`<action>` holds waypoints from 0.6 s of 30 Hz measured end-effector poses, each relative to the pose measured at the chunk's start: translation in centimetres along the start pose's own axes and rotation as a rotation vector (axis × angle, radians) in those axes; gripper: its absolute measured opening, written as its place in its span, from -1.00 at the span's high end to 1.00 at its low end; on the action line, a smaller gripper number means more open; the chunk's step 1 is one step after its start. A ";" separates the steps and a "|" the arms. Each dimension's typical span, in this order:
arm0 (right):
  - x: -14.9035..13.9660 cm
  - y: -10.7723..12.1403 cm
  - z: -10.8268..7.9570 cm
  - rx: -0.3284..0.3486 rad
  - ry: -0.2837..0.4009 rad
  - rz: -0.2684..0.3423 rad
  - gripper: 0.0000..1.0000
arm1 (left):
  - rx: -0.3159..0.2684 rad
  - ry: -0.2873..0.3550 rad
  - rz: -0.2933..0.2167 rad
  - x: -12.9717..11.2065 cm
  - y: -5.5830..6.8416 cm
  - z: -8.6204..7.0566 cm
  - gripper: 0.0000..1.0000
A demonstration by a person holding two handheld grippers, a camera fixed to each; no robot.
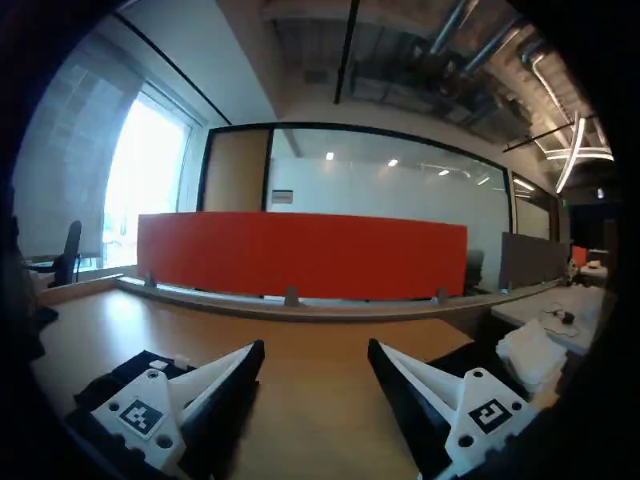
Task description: Fold towel
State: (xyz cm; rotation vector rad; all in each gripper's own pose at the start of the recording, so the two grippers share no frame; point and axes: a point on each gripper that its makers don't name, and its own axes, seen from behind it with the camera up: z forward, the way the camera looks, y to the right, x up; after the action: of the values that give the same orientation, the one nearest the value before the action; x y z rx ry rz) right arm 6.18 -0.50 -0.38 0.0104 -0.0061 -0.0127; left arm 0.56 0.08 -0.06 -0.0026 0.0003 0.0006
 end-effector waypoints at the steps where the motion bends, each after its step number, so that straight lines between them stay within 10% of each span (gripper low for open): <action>1: 0.8 0.0 0.0 0.001 0.000 0.001 -1.00 | -0.003 0.000 0.001 0.6 0.1 -0.1 -0.34; 18: 12.5 -0.2 0.2 0.002 -0.008 0.015 -1.00 | -0.019 -0.014 -0.020 11.2 0.3 -0.1 -0.34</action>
State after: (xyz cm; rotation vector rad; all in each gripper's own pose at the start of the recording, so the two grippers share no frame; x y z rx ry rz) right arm 18.71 -0.87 -0.06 0.0122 -0.0137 0.0022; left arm 11.74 0.43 -0.14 -0.0213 -0.0141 -0.0199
